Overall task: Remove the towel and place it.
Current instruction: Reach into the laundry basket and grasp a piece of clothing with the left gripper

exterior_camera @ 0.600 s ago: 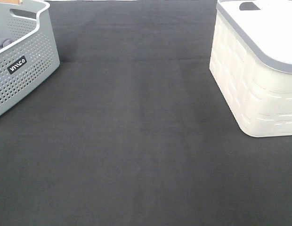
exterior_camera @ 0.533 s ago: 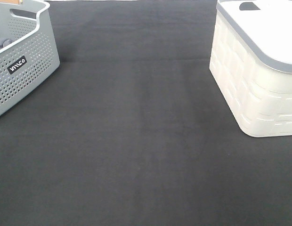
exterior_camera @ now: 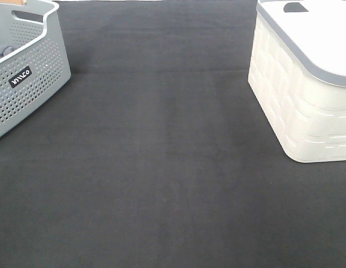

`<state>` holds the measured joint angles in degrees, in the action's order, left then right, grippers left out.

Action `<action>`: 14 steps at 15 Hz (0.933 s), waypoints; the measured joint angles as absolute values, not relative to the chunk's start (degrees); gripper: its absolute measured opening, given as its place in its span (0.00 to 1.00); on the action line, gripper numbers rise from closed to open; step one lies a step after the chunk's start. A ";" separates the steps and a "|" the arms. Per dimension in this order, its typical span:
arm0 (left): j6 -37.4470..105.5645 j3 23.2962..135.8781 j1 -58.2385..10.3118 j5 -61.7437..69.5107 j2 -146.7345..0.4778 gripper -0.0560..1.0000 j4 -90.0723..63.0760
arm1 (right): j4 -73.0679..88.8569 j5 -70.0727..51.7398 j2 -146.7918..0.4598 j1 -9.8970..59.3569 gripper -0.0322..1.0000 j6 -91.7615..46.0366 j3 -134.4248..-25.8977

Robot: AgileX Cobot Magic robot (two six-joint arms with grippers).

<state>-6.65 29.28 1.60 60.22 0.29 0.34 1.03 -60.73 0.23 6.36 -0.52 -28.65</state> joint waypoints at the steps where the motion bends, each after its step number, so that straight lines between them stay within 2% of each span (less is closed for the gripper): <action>1: -6.65 29.28 1.60 60.22 0.29 0.85 0.34 | 1.09 -60.73 0.23 6.36 0.64 -0.57 -28.65; 4: -6.65 29.28 1.60 60.22 0.29 0.85 0.34 | 1.20 -60.73 0.23 6.36 0.67 -0.63 -28.65; 14: -6.65 29.28 1.60 60.22 0.29 0.85 0.34 | 1.20 -60.73 0.23 6.36 0.68 -0.57 -28.65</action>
